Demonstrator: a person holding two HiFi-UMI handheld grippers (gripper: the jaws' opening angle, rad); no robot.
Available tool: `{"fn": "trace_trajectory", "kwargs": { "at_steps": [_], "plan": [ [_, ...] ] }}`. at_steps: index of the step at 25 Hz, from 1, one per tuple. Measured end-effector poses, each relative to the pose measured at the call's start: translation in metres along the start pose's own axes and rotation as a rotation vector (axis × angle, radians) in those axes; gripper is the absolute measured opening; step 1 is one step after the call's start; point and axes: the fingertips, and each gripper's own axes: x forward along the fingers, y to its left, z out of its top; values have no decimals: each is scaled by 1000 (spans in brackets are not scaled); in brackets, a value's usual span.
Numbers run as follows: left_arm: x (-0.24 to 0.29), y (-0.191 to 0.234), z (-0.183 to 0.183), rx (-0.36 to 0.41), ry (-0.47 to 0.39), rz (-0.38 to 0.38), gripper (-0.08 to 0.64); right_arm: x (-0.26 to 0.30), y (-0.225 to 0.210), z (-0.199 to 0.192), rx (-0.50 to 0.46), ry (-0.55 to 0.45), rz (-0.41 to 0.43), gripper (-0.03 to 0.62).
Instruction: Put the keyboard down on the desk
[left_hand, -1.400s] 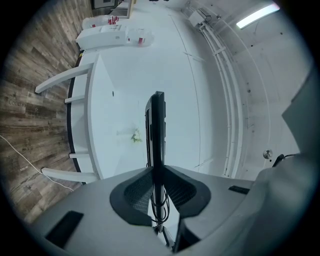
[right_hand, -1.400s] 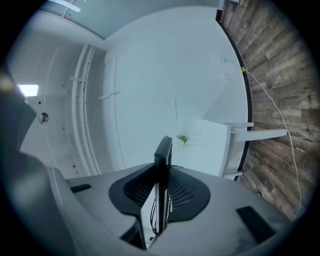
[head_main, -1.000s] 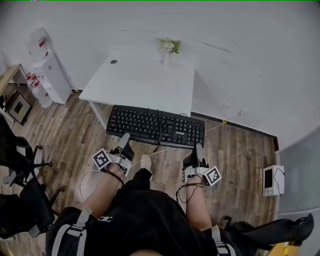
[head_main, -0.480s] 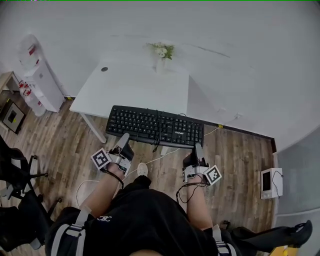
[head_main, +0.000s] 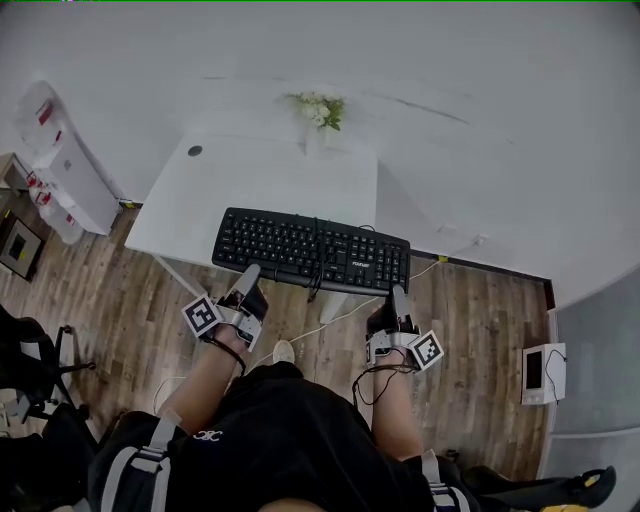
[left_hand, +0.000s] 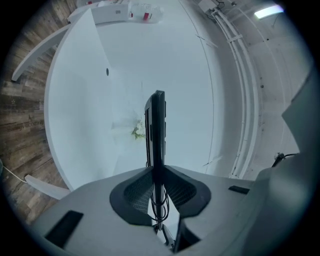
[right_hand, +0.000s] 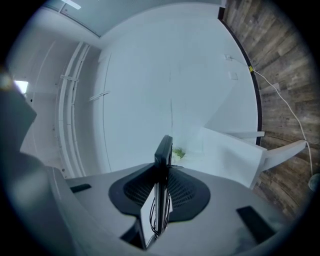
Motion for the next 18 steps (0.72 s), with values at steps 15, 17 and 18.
{"fn": "trace_trajectory", "kwargs": {
  "at_steps": [15,17,18],
  "plan": [
    [110,49,74,-28,19,32,69,128,-45,24,12,-3,-26,75],
    [123,56,79,-37,31,43,69,140,-49,30,8,-4,-37,75],
    [129,60,81,-41,36,49,69,145,-51,32,6,-5,-41,75]
  ]
}}
